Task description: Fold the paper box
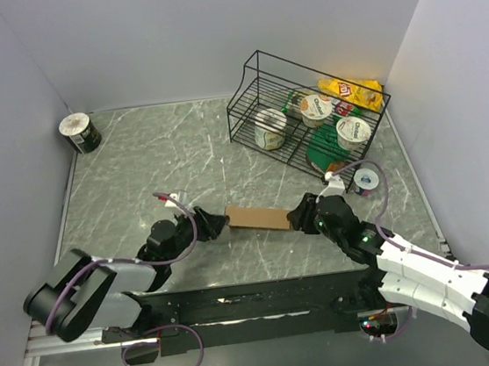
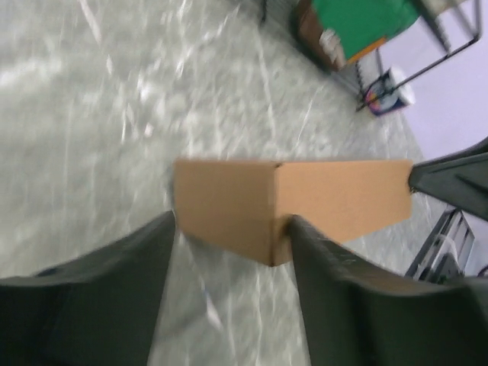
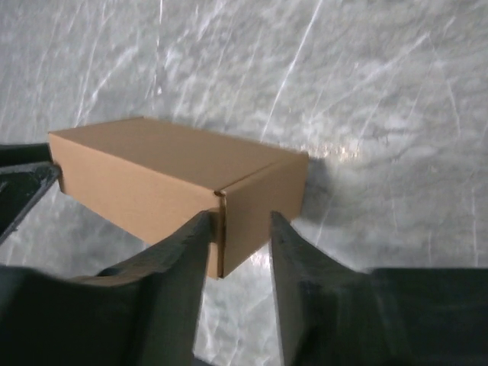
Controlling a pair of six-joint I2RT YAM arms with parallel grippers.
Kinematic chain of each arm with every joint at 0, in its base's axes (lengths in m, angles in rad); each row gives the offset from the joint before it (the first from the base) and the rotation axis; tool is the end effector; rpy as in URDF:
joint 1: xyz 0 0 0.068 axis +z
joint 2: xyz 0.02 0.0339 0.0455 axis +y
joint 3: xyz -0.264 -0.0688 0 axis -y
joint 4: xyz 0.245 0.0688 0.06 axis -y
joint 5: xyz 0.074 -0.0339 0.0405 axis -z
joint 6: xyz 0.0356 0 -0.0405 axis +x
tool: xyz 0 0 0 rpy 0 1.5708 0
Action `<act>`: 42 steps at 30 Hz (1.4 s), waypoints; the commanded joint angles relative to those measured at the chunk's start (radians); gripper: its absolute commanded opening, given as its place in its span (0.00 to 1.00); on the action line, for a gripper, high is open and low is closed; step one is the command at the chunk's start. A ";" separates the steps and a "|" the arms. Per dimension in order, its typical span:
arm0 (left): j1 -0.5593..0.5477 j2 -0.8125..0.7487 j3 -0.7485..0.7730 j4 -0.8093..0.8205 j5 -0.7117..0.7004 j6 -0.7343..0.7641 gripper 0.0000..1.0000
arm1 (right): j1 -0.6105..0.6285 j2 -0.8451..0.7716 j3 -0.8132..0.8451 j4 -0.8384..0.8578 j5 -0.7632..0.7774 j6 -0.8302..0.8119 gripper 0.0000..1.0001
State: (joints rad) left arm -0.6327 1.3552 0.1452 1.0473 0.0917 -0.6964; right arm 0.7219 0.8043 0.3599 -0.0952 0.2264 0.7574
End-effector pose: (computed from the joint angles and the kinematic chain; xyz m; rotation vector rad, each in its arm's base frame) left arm 0.1708 -0.1293 0.1456 0.0131 1.8529 -1.0366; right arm 0.1382 0.1111 0.1967 0.1774 2.1558 0.6433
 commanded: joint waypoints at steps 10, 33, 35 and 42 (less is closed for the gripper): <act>-0.005 -0.258 -0.038 -0.389 0.031 -0.006 0.74 | 0.016 -0.011 -0.021 -0.166 -0.085 -0.072 0.57; 0.123 0.100 0.083 -0.052 0.200 -0.169 0.61 | -0.003 0.393 0.099 0.225 -0.199 -0.168 0.79; 0.148 0.142 0.120 -0.050 0.236 -0.147 0.60 | -0.006 0.455 0.143 0.253 -0.196 -0.205 0.78; 0.241 0.197 0.200 -0.090 0.289 -0.085 0.63 | -0.068 0.622 0.273 0.313 -0.260 -0.265 0.77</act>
State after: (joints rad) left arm -0.4332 1.5505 0.2947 0.9192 0.3283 -0.8238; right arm 0.6815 1.3788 0.5465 0.1284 -0.0021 0.5514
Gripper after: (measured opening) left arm 0.616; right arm 0.774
